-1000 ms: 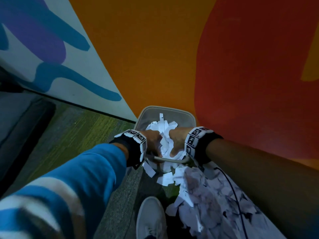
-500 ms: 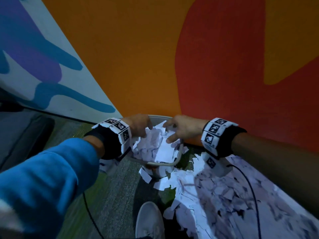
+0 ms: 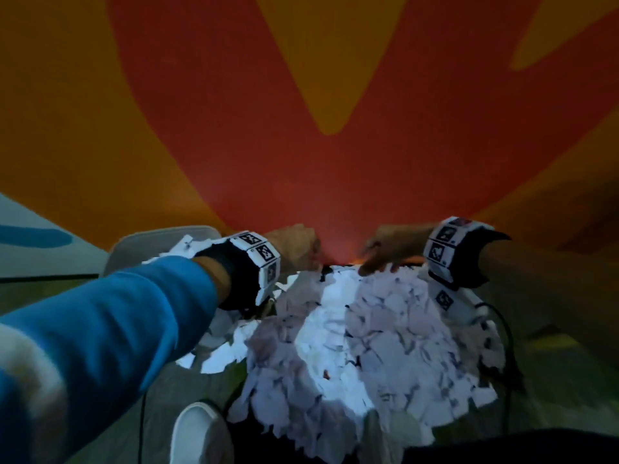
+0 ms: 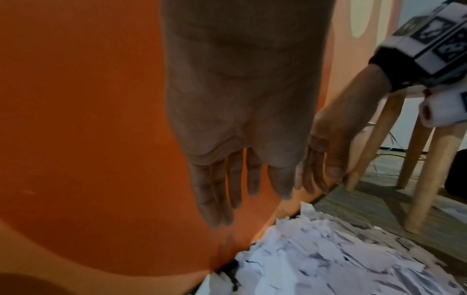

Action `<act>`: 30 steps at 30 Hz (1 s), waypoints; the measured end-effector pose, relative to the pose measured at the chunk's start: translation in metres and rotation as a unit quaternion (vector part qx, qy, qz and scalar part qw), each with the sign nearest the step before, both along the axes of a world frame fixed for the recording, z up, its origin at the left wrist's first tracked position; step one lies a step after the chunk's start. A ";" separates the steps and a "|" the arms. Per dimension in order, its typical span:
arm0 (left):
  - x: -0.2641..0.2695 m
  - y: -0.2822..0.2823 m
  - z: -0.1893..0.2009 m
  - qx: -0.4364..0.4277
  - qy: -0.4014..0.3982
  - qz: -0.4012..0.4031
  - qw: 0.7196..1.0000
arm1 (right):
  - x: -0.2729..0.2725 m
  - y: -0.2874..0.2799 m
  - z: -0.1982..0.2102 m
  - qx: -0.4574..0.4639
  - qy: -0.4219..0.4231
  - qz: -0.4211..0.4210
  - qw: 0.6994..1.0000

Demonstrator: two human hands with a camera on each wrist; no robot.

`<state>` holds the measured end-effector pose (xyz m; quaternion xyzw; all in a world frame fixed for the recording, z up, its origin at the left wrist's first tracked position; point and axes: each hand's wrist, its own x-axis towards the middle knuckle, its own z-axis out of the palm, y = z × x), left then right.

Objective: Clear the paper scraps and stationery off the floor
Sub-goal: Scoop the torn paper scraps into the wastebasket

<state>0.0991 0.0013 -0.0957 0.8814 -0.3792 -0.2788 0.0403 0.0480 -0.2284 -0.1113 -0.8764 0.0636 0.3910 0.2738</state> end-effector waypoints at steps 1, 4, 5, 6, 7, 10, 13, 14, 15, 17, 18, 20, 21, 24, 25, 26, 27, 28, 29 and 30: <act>-0.005 -0.018 -0.011 0.000 0.007 -0.020 1.000 | -0.012 -0.021 -0.013 -0.014 0.014 -0.024 1.000; -0.013 -0.064 -0.064 0.004 0.039 -0.025 0.999 | -0.041 -0.078 -0.059 -0.026 0.047 -0.107 0.993; -0.014 -0.077 -0.086 0.003 0.049 -0.015 0.999 | -0.049 -0.091 -0.074 -0.025 0.055 -0.131 0.990; -0.015 -0.087 -0.107 0.005 0.058 -0.002 0.998 | -0.054 -0.103 -0.092 -0.040 0.059 -0.141 0.987; -0.016 -0.096 -0.130 0.008 0.070 0.010 0.997 | -0.059 -0.111 -0.108 -0.061 0.056 -0.134 0.987; -0.015 -0.107 -0.191 0.010 0.101 0.033 0.994 | -0.063 -0.121 -0.153 -0.097 -0.008 -0.113 0.989; -0.022 -0.116 -0.235 0.000 0.140 0.083 0.987 | -0.058 -0.118 -0.193 -0.089 -0.045 -0.134 0.986; -0.026 -0.120 -0.246 -0.003 0.144 0.087 0.986 | -0.054 -0.115 -0.208 -0.097 -0.049 -0.132 0.985; -0.031 -0.124 -0.254 -0.005 0.143 0.087 0.986 | -0.050 -0.115 -0.227 -0.099 -0.056 -0.120 0.986; -0.038 -0.133 -0.263 -0.015 0.131 0.101 0.986 | -0.045 -0.108 -0.245 -0.124 -0.050 -0.073 0.988; -0.041 -0.137 -0.270 -0.023 0.111 0.116 0.987 | -0.044 -0.103 -0.251 -0.148 -0.040 -0.053 0.987; -0.045 -0.144 -0.278 -0.019 0.040 0.145 0.988 | -0.044 -0.094 -0.248 -0.194 -0.032 -0.027 0.980; -0.046 -0.147 -0.278 -0.012 0.005 0.155 0.988 | -0.042 -0.094 -0.248 -0.200 -0.041 -0.030 0.979; -0.039 -0.151 -0.275 -0.066 -0.025 0.174 0.982 | -0.038 -0.095 -0.252 -0.126 -0.061 -0.061 0.988; -0.034 -0.149 -0.274 -0.077 -0.012 0.180 0.981 | -0.040 -0.094 -0.248 -0.088 -0.066 -0.081 0.991; -0.028 -0.148 -0.272 -0.086 -0.003 0.181 0.980 | -0.041 -0.093 -0.241 -0.069 -0.074 -0.094 0.990; -0.023 -0.148 -0.267 -0.091 0.002 0.188 0.978 | -0.043 -0.092 -0.233 -0.063 -0.085 -0.108 0.988; -0.020 -0.149 -0.260 -0.107 0.000 0.201 0.974 | -0.044 -0.092 -0.223 -0.061 -0.094 -0.120 0.986; -0.019 -0.149 -0.249 -0.122 -0.006 0.221 0.968 | -0.046 -0.094 -0.215 -0.059 -0.104 -0.134 0.984; -0.018 -0.147 -0.239 -0.138 -0.009 0.236 0.962 | -0.047 -0.096 -0.204 -0.046 -0.114 -0.156 0.980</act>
